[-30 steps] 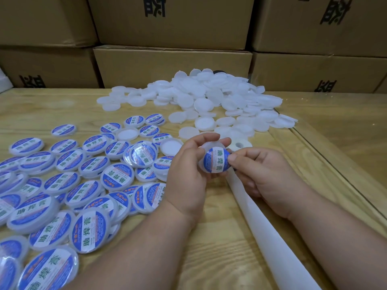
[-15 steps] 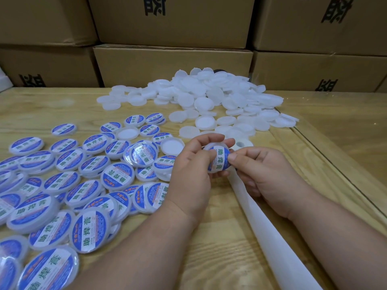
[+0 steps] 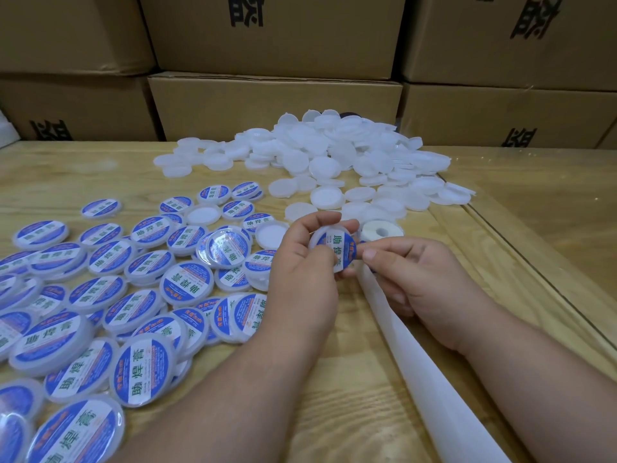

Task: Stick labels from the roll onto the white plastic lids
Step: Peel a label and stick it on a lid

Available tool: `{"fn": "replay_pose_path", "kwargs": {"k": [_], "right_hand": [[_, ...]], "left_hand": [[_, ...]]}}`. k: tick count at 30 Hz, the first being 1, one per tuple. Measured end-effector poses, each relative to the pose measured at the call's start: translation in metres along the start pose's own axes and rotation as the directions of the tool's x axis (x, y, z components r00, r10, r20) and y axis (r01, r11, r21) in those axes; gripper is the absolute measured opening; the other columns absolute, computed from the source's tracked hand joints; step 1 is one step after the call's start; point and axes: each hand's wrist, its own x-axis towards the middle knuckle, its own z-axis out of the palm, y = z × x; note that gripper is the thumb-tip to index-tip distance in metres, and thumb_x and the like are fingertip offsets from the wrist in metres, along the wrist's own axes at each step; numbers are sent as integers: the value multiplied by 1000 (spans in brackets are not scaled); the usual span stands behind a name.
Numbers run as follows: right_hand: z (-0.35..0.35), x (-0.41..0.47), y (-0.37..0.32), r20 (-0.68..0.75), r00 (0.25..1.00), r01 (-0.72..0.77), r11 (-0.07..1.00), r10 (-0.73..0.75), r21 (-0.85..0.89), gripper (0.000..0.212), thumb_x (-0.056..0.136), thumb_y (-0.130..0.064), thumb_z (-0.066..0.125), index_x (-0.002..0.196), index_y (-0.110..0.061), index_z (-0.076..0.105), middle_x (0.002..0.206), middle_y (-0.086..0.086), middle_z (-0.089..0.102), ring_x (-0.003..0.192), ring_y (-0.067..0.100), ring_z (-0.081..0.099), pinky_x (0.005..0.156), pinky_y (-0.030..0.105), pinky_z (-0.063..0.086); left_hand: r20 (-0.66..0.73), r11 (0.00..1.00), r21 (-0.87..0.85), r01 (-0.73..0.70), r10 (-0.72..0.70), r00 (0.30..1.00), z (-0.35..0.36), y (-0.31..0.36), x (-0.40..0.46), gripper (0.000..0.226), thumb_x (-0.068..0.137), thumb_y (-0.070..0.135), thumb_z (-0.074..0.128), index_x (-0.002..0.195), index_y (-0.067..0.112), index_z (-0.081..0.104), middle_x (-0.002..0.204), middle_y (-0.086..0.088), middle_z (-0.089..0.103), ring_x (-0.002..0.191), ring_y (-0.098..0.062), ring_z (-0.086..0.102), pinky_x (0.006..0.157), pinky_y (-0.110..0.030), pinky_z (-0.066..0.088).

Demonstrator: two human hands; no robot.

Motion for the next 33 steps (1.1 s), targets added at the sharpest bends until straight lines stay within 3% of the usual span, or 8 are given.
{"fn": "replay_pose_path", "kwargs": {"k": [5,10,15,18,22,25,28,33], "right_hand": [[4,-1,1,-28,993,112,991,-114,-72,18,91,-15,64,104,-18,76,42,-4,47,38,8,37,42,16,35],[-13,2,-4,-304,933,141,974,-191,-179,19,84,-23,60,94,-24,76,46,-2,44,40,11,38,41,17,34],[-35,7,-7,-532,807,1,900,-258,-436,20,90,-15,57,83,-27,71,49,-13,43,41,4,39,46,18,37],[-47,8,-12,-500,843,-176,776,-199,-606,8,88,-34,59,91,-32,66,67,-16,58,57,2,53,55,28,36],[-56,3,-17,-391,918,-368,515,68,-774,52,77,-71,62,118,-40,56,114,-9,47,107,16,55,81,36,47],[-58,-2,-21,-289,917,-381,393,273,-837,74,70,-76,65,134,-46,45,124,-7,36,131,20,41,98,38,42],[-62,-3,-25,-226,914,-339,331,336,-881,75,72,-64,71,139,-49,40,124,-10,36,128,17,44,96,34,44],[-59,-3,-28,-215,920,-345,412,328,-843,71,62,-52,64,130,-48,47,121,-11,51,92,7,63,70,27,53]], "left_hand": [[-27,993,95,-64,67,997,0,-4,0,41,92,-6,56,110,30,60,104,12,77,95,-9,74,70,-25,59],[-107,996,86,-39,48,993,-3,0,0,27,90,9,74,109,27,67,97,14,78,87,-3,73,60,-17,55],[-185,997,-65,30,-41,982,0,9,0,16,105,39,51,115,31,61,90,-2,80,71,-22,77,42,-24,51],[-206,999,-45,0,-9,978,0,7,2,19,110,34,34,118,45,47,86,-1,78,51,-18,67,43,-25,50],[-261,999,-46,17,-28,965,-1,6,3,61,102,8,48,129,58,28,91,3,76,58,-13,68,55,-24,55],[-307,996,-88,-6,-21,952,-1,5,4,82,97,-7,46,131,63,19,115,-3,67,69,-15,74,61,-24,57],[-313,989,-142,-31,-15,950,-1,6,5,76,105,0,38,137,64,14,120,-5,67,75,-20,77,62,-26,59],[-318,971,-232,-64,-13,948,-1,8,4,64,111,24,32,144,70,3,131,-9,62,79,-29,78,61,-29,61]]}}
